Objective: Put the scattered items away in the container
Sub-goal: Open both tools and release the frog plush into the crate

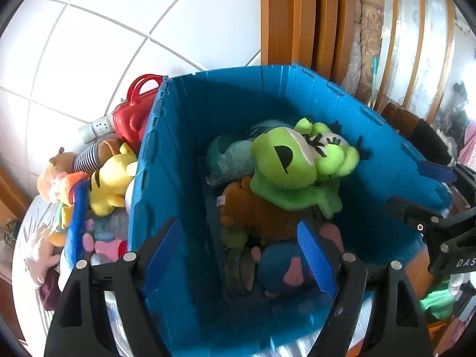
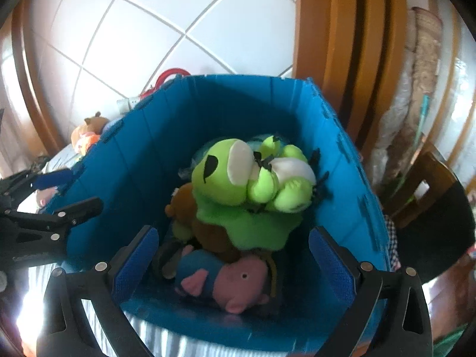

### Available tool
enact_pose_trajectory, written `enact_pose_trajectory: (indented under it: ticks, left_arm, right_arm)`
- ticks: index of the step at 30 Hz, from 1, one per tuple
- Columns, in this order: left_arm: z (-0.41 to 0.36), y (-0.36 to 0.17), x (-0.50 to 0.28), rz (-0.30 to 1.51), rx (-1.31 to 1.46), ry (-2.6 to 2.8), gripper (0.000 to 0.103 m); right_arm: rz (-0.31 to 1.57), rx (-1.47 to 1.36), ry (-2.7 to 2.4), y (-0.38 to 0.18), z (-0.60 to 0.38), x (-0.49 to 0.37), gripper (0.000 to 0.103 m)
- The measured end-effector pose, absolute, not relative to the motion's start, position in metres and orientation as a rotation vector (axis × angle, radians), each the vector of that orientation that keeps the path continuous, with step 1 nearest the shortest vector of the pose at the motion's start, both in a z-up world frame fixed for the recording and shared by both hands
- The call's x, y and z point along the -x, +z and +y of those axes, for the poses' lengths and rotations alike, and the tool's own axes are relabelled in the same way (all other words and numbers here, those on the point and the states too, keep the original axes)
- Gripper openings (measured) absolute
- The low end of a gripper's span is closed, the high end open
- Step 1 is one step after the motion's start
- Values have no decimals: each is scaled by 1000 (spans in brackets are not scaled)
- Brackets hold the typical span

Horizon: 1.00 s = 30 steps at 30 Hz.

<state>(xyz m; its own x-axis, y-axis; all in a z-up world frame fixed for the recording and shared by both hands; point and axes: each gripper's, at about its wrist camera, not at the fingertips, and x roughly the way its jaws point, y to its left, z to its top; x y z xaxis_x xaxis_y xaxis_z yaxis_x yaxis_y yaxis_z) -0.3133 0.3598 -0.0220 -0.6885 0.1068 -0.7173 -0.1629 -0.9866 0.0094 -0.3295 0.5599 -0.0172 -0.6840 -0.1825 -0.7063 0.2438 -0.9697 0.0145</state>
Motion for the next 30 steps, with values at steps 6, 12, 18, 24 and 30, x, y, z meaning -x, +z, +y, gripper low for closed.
enact_pose_trajectory:
  ticks: [6, 12, 18, 24, 30]
  left_arm:
    - [341, -18, 256, 102, 1059, 2818, 81]
    - [327, -26, 207, 124, 1022, 2832, 81]
    - [315, -37, 176, 110, 1024, 2835, 81]
    - [297, -43, 159, 41, 1018, 2869, 81]
    - [274, -49, 145, -21, 1011, 2905, 81]
  right_arm:
    - [89, -1035, -2725, -15, 548, 273, 102]
    - [121, -1006, -2727, -21, 525, 228, 102]
    - [106, -1007, -2725, -29, 507, 199, 102]
    - [116, -975, -2724, -33, 489, 179, 102]
    - [120, -949, -2692, -37, 467, 170, 102]
